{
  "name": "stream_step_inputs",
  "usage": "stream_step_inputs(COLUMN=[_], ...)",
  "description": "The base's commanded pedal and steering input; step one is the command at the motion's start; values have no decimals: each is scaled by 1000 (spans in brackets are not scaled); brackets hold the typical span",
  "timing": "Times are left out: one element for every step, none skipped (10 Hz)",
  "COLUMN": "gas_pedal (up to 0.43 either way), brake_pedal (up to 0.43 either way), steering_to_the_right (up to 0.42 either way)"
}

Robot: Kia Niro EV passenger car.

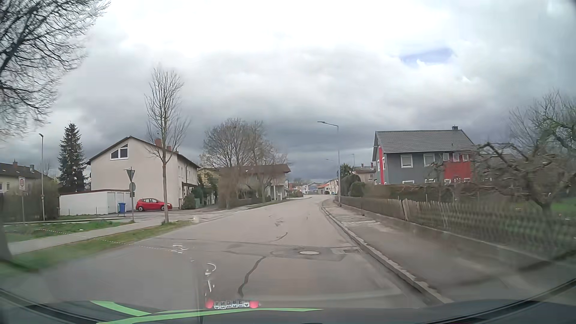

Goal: Follow the waypoints while adhering to traffic rules and regulations

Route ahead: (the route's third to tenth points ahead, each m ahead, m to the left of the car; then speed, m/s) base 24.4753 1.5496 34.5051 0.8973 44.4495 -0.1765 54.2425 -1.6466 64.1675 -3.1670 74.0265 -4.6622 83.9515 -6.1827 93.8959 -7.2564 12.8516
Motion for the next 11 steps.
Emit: stream_step_inputs(gas_pedal=[110,98,98,98,98,98,98,98,98,98,98], brake_pedal=[0,0,0,0,0,0,0,0,0,0,0], steering_to_the_right=[10,10,10,9,9,9,9,9,9,9,9])
